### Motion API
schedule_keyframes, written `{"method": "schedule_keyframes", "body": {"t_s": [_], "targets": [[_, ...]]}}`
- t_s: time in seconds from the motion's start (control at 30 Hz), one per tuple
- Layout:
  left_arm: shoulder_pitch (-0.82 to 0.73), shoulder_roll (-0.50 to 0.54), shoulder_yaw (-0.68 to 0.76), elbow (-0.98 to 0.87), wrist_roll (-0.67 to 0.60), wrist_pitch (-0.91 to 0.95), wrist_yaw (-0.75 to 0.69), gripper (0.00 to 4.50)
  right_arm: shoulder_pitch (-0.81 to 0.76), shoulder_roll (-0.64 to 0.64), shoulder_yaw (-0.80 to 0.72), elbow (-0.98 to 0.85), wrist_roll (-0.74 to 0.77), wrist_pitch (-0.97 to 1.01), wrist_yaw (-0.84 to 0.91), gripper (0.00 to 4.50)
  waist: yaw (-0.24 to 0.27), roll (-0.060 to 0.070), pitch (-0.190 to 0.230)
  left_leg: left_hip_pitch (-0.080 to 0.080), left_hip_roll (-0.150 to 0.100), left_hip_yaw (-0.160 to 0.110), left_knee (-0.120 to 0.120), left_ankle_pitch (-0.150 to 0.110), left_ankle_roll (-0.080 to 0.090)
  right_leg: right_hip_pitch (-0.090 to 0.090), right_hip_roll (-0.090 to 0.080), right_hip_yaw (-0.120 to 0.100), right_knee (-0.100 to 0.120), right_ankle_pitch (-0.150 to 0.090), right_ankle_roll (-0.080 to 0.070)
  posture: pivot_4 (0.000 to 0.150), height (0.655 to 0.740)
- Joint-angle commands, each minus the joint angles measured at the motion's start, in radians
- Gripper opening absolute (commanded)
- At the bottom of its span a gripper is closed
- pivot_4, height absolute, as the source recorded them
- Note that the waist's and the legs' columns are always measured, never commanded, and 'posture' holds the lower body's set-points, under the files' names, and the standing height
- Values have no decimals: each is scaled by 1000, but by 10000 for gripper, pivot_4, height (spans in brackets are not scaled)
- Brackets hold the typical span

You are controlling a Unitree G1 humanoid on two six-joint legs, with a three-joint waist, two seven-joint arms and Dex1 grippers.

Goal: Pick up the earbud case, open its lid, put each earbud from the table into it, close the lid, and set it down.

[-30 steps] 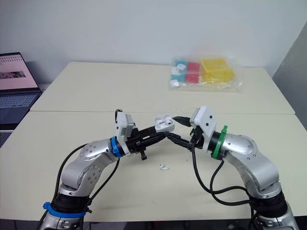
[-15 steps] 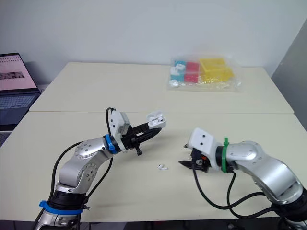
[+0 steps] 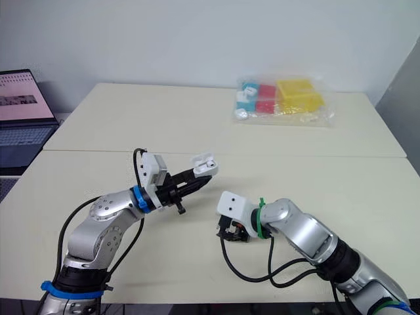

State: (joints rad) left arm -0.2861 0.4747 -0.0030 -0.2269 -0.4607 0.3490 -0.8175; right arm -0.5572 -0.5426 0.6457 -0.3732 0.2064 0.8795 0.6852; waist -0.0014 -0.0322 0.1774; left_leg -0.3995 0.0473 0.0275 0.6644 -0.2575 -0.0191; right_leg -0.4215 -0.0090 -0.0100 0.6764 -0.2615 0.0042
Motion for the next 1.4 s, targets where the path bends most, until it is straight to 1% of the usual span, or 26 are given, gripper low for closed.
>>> {"method": "schedule_keyframes", "body": {"t_s": [0.03,0.13,0.17,0.2,0.27,0.37,0.4,0.43,0.53,0.6,0.73,0.83,0.9,0.97,1.03,1.1,1.23,1.4], "targets": [[-1,5,13,-42,-14,1,2,8000,5,5,-3,-12,-26,-25,14,28745,-1,0,0,0,0,0,0,0,0,0,0,0,0,0,0,1500,7400],[-3,4,12,-44,-14,6,2,8000,22,12,4,6,-44,-30,18,28745,-2,0,0,1,0,0,0,0,0,0,1,0,1,0,0,1500,7400],[-4,5,11,-43,-13,7,0,8000,28,8,3,6,-47,-31,24,27006,-2,0,0,1,0,0,0,0,0,0,1,0,1,0,0,1500,7400],[-5,6,11,-43,-12,7,-2,8000,33,1,-2,2,-48,-34,31,24903,-2,0,0,1,1,0,0,0,0,0,1,0,1,0,0,1500,7400],[-4,8,12,-43,-11,8,-3,8000,40,-6,-11,-6,-48,-36,40,19344,-2,0,0,1,1,0,0,0,0,0,1,0,1,0,0,1500,7400],[-3,8,10,-45,-11,10,-3,8000,48,-8,-20,-14,-46,-36,54,7981,-2,0,0,1,0,0,0,0,0,0,1,1,1,0,0,1500,7400],[-2,8,10,-46,-12,10,-4,8000,50,-5,-21,-16,-48,-36,54,5086,-2,0,0,1,0,0,0,0,0,0,1,0,1,0,0,1500,7400],[-2,8,8,-46,-10,10,-3,8000,51,-1,-21,-15,-50,-35,54,4048,-2,0,0,1,0,0,1,0,0,1,1,0,1,0,0,1500,7400],[-3,5,2,-49,-10,12,-4,8000,55,6,-24,-14,-49,-33,55,4069,-2,0,0,1,0,0,1,0,0,1,1,0,1,0,0,1500,7400],[-5,6,2,-48,-10,12,-7,8000,61,-13,-41,-26,-39,-31,70,4069,-2,0,0,1,0,0,0,0,0,0,1,1,1,0,0,1500,7400],[-6,8,1,-47,-12,15,-11,8000,95,-95,-106,-80,-1,-33,130,4069,1,0,0,1,0,0,1,0,0,1,0,0,1,0,0,1500,7400],[0,12,2,-54,-14,20,-15,8000,138,-205,-150,-114,10,-74,199,4069,0,0,0,1,0,1,0,0,0,1,-1,0,0,0,0,1500,7400],[4,14,-2,-57,-15,23,-17,8000,217,-382,-220,-102,18,-170,316,4069,3,0,0,0,-1,1,0,0,0,1,-1,0,-1,0,0,1500,7400],[7,15,-6,-60,-15,24,-19,8000,275,-510,-263,-76,13,-258,401,4068,8,1,0,0,-1,0,0,0,0,1,-2,0,-2,-1,2,1500,7400],[12,17,-8,-65,-15,24,-22,8000,318,-595,-303,-29,-2,-332,444,4068,7,0,0,1,-2,1,0,0,0,2,-2,0,-3,-1,2,1500,7400],[14,18,-6,-69,-16,27,-23,8000,348,-645,-333,13,-19,-401,472,4068,5,0,0,1,-2,2,0,0,0,2,-2,0,-3,-1,2,1500,7400],[14,21,-3,-70,-17,29,-25,8000,384,-695,-380,93,-47,-516,514,4068,2,0,0,2,-2,2,0,0,0,2,-1,0,-2,-1,2,1500,7400],[19,22,-4,-77,-17,35,-25,8000,369,-673,-379,126,-72,-503,531,4069,1,0,0,2,-1,2,0,0,0,2,-1,1,-1,-1,2,1500,7400]]}}
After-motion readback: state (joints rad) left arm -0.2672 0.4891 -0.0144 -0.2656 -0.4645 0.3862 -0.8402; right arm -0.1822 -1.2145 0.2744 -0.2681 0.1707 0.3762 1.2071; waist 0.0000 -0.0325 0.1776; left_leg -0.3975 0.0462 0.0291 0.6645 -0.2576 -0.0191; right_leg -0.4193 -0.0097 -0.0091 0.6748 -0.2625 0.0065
